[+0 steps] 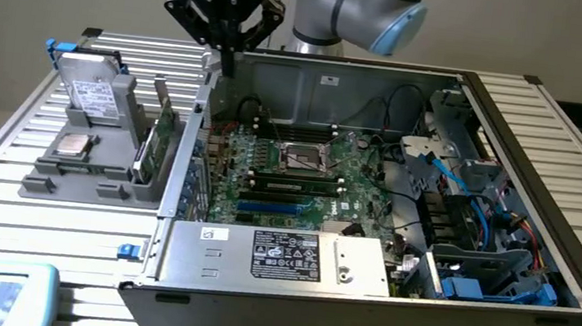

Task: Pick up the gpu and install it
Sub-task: 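Reach for the gpu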

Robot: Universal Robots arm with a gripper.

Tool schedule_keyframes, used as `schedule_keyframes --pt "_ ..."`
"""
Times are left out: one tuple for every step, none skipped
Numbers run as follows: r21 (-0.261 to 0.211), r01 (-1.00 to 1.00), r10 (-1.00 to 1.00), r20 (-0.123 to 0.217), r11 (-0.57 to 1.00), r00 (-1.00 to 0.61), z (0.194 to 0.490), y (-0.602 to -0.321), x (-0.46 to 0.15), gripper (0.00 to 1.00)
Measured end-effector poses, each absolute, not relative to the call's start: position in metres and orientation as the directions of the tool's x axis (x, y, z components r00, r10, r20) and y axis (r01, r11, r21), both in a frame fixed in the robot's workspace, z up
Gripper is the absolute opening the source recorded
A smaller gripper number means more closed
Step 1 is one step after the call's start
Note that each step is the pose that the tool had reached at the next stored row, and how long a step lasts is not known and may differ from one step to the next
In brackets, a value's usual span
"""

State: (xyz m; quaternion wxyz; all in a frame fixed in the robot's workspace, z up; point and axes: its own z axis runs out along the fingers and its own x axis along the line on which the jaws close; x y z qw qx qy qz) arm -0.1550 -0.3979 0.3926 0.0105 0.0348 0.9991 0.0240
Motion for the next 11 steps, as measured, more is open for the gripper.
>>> schedule_keyframes --pt "0.049 0.069 0.070 -0.019 0.996 -0.997 0.393 -0.398 -0.159 0.11" --pt "0.049 0.069 0.070 -0.019 0.996 -0.997 0.393 -0.398 -0.164 0.11" --pt "0.049 0.069 0.070 -0.019 0.996 -0.997 0.393 -0.397 -0.168 0.11" --pt "0.049 0.069 0.070 -0.019 0.996 -0.997 0.392 -0.397 -0.173 0.11" --pt "0.049 0.069 0.070 -0.019 0.996 -0.997 0.392 -0.397 -0.178 0.11" --pt "0.049 0.069 0.070 -0.019 0.996 -0.997 0.392 -0.396 -0.182 0.11" --pt "0.049 0.069 0.070 -0.019 0.996 -0.997 0.392 -0.396 -0.187 0.11" --pt "0.049 0.069 0.070 -0.019 0.996 -0.997 0.392 -0.396 -0.191 0.11" --pt "0.049 0.069 0.070 -0.019 0.996 -0.997 0.392 -0.396 -0.196 0.11" --pt "0.049 0.069 0.070 -0.019 0.996 -0.997 0.392 -0.396 -0.200 0.11" --pt "0.049 0.069 0.070 -0.019 0.996 -0.997 0.392 -0.396 -0.204 0.11"
